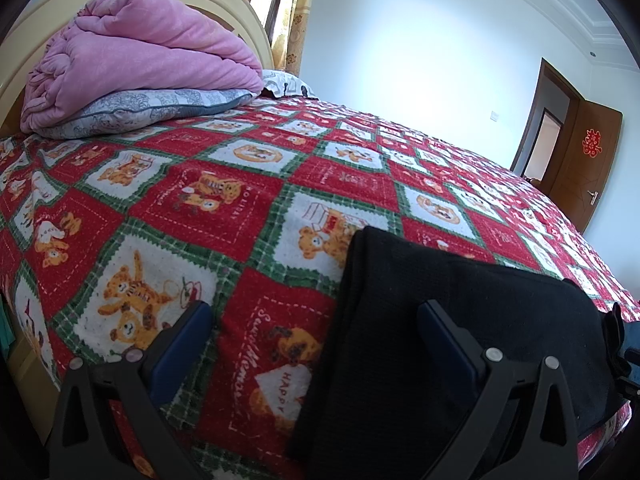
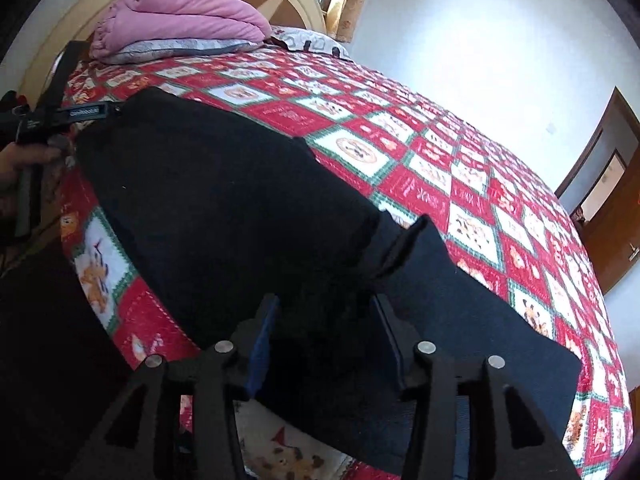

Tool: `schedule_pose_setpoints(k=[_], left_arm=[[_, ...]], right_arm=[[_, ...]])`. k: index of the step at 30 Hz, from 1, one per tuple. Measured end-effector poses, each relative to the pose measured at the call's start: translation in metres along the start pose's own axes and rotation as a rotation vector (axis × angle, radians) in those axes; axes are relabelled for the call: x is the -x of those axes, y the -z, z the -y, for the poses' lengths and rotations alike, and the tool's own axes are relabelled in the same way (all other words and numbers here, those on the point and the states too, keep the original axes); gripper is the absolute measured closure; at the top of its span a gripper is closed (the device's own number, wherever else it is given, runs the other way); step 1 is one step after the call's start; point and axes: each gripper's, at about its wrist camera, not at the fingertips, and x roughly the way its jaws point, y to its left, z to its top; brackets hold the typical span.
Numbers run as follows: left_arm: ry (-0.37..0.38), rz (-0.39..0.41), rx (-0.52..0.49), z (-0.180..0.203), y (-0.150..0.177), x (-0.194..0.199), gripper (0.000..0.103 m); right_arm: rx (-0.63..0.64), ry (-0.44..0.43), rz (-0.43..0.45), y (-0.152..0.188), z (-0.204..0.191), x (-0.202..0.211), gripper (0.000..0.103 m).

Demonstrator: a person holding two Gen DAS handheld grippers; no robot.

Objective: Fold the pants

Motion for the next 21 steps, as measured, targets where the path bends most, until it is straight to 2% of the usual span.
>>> schedule_pose_setpoints(k=[4, 9, 14, 18, 21], left_arm=[[0.008, -0.035, -0.018, 0.000, 0.001, 0.006, 0.000], [0.004, -0.069, -0.060, 0.001, 0.004, 0.020, 0.000], [0.046, -0.089, -0.121, 0.009, 0.014, 0.028, 0.000], [0.061, -0.105, -0.115, 0.015, 0.021, 0.019, 0.000], [0.052, -0.100, -0.143, 0.020, 0.022, 0.017, 0.000]], right_arm=[[0.014, -0.011, 0.009, -0.002, -0.004, 0.003, 0.047], [0.001, -0.060, -0.032, 0.003, -0.007, -0.011, 0.047], [0.022, -0.044, -0.020, 0.003, -0.012, -0.008, 0.045], [-0.003, -0.023, 0.032, 0.002, 0.005, 0.019, 0.045], [-0.068, 0.028, 0.069, 0.006, 0.041, 0.041, 0.045]])
